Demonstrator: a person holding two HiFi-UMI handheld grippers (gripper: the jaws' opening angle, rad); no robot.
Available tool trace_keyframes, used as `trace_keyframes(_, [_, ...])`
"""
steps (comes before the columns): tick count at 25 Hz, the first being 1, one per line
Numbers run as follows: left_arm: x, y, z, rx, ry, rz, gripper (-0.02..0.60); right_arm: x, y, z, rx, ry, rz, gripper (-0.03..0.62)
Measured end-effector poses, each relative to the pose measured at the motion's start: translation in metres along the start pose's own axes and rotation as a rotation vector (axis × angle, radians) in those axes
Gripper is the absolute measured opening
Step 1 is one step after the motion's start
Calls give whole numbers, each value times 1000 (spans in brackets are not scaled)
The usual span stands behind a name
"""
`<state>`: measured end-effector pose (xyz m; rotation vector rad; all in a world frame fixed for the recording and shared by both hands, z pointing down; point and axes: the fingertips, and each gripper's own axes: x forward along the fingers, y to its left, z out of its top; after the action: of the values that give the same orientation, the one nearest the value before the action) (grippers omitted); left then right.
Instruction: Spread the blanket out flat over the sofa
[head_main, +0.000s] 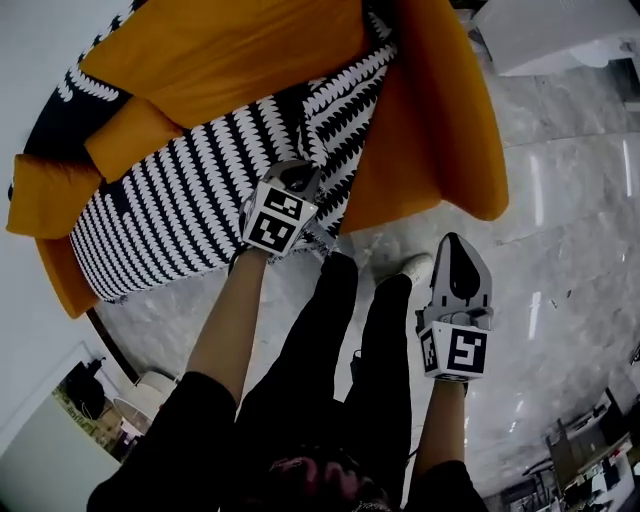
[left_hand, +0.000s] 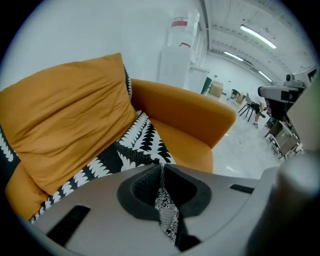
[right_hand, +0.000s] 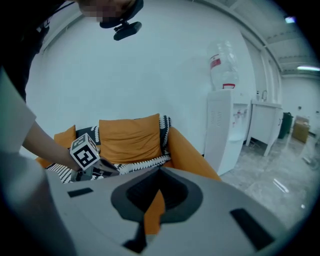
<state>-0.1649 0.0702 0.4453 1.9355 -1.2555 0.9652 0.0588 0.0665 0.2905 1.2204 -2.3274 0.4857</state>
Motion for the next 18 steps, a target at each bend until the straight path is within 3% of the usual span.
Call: trace_keyframes(18, [57,-157,45,215,61,-124,26,-83,-108,-57,135,-11,-133,20])
